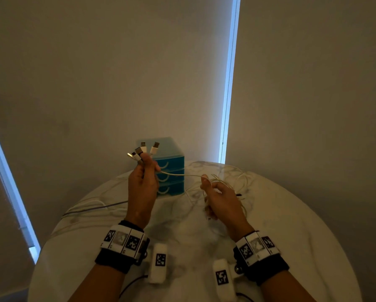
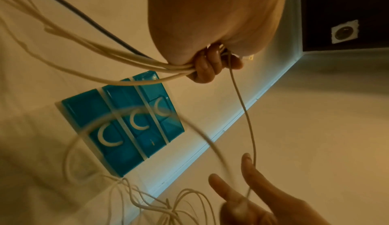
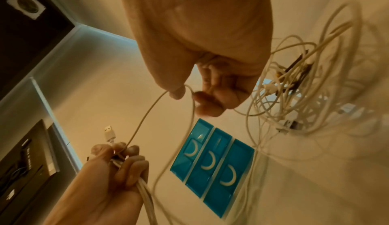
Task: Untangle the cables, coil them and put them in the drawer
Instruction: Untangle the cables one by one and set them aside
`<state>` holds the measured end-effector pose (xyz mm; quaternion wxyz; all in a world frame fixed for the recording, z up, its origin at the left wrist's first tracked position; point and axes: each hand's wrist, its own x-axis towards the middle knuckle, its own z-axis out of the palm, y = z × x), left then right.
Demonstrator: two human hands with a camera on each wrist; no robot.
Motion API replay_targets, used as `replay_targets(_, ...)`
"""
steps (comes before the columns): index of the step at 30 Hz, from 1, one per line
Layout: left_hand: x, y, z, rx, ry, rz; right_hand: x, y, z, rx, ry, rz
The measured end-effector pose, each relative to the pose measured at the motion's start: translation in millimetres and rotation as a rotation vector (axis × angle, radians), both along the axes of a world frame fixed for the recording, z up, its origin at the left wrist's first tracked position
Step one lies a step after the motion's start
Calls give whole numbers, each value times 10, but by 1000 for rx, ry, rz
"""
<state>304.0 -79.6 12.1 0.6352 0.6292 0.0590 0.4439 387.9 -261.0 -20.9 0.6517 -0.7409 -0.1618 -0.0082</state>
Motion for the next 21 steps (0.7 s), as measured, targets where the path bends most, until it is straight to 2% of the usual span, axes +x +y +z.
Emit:
replay_targets(3, -19, 9, 58, -116, -74, -111, -97, -33, 54, -71, 15, 43)
replay_targets(6, -53, 57, 155, -241, -131, -308, -163, -45, 80, -46, 194, 208)
replay_targets(9, -41, 127, 143, -214, 56, -349, -177, 4, 79, 42, 265, 260)
replay_targets(11, -23, 176, 90, -186, 192, -335, -186, 22, 107, 176, 180, 190)
replay_targets(14, -20, 189, 38, -110, 412, -311, -167, -12, 156, 271, -66, 44)
replay_targets(17, -26, 129, -4, -23, 595, -318, -199, -17, 201, 343, -161, 106)
replay_targets(19, -9, 73, -45, -19, 587, -316, -233, -15, 199, 310, -176, 220)
replay_targets(21, 28, 39, -91, -41, 463, -253, -259, 4, 182, 172, -168, 347)
